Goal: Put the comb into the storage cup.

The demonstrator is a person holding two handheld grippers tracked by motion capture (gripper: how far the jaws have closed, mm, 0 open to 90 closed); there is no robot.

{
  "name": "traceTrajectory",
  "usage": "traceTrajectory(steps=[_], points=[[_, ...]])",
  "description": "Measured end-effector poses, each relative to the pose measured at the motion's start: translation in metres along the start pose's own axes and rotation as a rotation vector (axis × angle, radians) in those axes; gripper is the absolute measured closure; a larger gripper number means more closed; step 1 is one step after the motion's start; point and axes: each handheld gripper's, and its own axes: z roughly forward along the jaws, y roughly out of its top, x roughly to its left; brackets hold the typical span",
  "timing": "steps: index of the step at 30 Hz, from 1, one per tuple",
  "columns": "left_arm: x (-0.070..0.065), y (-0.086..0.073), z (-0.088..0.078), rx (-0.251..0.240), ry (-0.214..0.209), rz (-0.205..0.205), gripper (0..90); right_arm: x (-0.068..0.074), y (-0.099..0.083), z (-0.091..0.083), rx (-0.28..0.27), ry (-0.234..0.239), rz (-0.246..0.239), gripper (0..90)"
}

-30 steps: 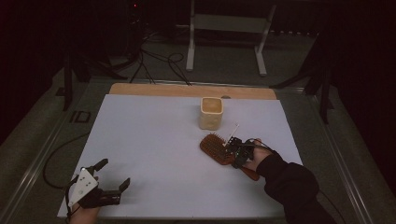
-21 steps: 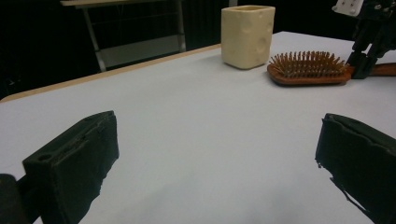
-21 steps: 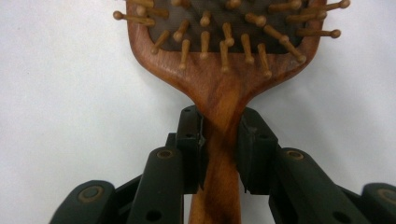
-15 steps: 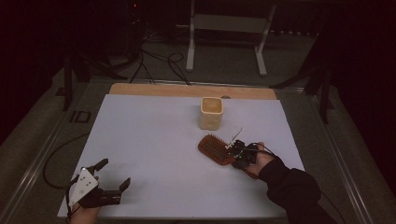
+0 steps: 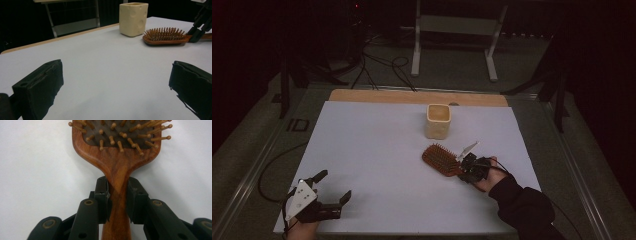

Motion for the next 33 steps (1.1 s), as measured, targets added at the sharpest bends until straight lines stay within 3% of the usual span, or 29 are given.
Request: traceTrajectory(steps=[9, 18, 19, 21, 33], points=[[0.0, 0.0, 0.0, 0.0, 0.0, 0.0, 0.0, 0.011, 0.002, -0.002, -0.073, -0.003, -0.003, 73.5], [-0.002, 0.001, 0.001, 0.003, -0.004, 0.001, 0.0, 0.025, 0.001, -0.018, -0.209, -0.016, -0.005, 73.5], [-0.002, 0.001, 0.001, 0.005, -0.005, 0.002, 0.0, 0.025, 0.001, -0.02, -0.224, 0.003, 0.006, 73.5], [-0.002, 0.002, 0.001, 0.001, -0.006, -0.001, 0.0, 0.028, 0.0, -0.024, -0.256, -0.009, 0.005, 73.4], [-0.004, 0.006, 0.002, 0.0, -0.019, -0.019, 0.0, 0.037, -0.009, -0.041, -0.415, 0.045, 0.053, 73.4]])
